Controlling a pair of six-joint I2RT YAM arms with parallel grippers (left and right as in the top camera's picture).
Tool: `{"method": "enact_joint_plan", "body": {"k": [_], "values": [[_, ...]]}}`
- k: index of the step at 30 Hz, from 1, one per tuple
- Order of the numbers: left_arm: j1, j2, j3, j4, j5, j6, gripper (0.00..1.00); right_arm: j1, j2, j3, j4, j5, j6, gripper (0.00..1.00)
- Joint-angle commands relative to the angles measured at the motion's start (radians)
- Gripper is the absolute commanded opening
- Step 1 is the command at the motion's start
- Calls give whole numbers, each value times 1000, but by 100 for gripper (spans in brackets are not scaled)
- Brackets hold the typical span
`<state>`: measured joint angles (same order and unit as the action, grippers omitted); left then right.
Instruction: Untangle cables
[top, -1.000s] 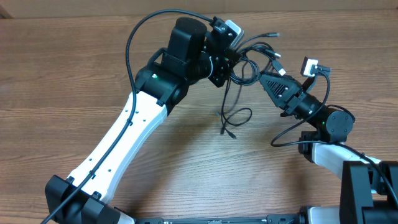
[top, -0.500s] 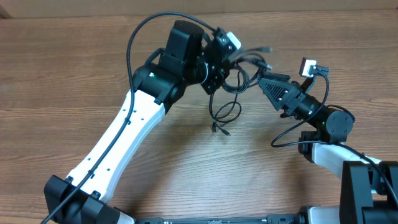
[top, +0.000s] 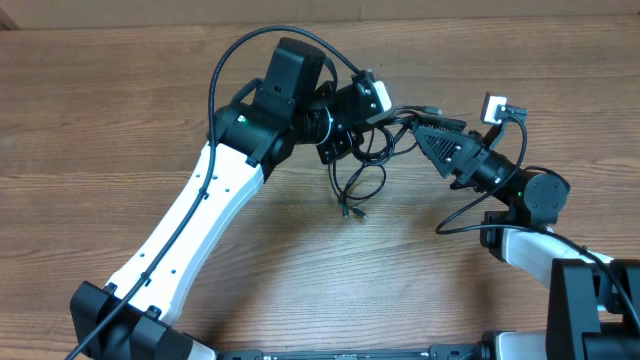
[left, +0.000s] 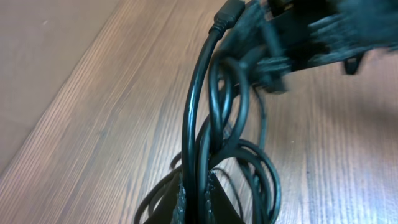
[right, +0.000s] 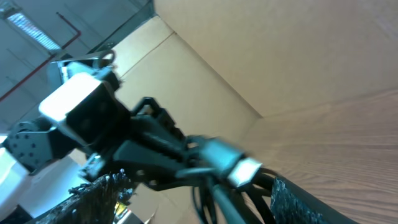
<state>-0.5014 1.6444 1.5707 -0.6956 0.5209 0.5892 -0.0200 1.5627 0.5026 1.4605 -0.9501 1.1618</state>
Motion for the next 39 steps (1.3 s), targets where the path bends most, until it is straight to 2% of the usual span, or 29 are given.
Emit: {"method": "enact_joint_plan", "body": {"k": [1,12,22,28,33,39], "values": [[-2,14,20,3,146,70,4,-4,-8,9,-19,8,-70,77],[-2,14,20,-37,171,71,4,-3,-8,9,-28,7,-150,77],[-2,14,20,-37,213,93,4,-4,-8,9,-62,15,-150,78],[-1,14,20,-29,155,90,4,-3,-8,9,-64,14,-150,77],[-1,14,20,11,98,14,4,-3,-8,9,-25,-15,-150,76],[-1,14,20,99,97,-101,5,-2,-8,9,124,-135,-195,76]]}}
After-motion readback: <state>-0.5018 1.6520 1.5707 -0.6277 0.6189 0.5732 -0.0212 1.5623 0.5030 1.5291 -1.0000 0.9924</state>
